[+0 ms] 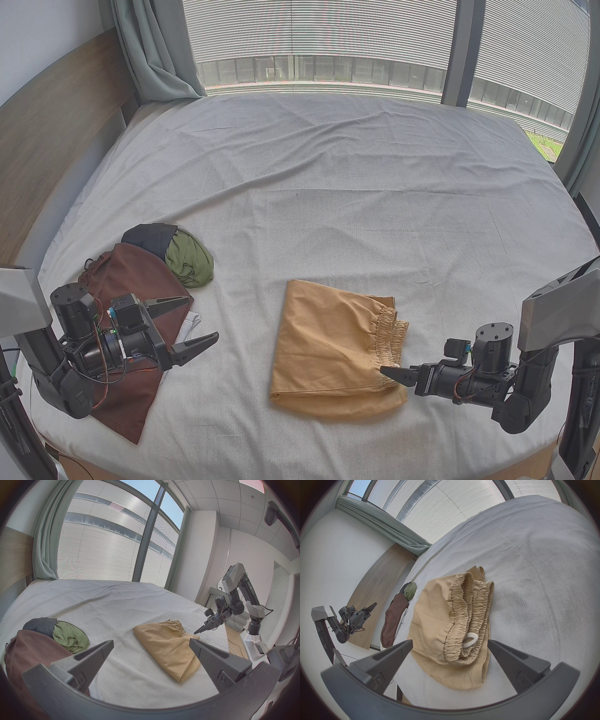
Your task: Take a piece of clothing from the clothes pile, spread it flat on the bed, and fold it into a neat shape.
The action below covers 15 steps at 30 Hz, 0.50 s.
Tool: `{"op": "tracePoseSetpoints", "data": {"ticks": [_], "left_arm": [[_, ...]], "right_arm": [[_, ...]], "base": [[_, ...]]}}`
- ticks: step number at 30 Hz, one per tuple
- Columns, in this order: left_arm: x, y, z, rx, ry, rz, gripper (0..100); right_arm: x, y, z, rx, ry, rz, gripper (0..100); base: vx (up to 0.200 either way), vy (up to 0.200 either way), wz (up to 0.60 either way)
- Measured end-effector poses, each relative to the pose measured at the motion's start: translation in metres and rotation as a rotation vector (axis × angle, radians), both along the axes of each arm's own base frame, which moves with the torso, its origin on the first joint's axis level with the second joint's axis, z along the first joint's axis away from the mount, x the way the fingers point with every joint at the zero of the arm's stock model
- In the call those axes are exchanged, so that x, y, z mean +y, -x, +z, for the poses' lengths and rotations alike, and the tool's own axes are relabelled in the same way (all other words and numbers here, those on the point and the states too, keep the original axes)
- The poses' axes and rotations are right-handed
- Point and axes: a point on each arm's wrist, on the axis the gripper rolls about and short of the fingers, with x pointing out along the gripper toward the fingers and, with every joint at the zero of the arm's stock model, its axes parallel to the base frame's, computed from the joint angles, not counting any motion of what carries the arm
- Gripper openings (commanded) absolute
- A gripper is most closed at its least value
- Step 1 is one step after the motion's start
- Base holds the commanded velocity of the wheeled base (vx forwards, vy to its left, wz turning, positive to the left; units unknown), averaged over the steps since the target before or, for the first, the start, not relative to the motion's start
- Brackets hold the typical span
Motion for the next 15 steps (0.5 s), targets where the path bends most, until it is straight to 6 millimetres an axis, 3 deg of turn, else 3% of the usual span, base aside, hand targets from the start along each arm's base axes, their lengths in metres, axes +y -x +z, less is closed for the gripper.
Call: {"op": "tracePoseSetpoints", "data": {"ticks": [15], "left_arm": [[-0.005,0.001,-0.006,0.021,-0.004,-0.016,100]], "right_arm": [[-0.001,-0.002,-0.020,0.077,0.004,-0.021,100]], "base": [[0.000,0.000,0.00]]}}
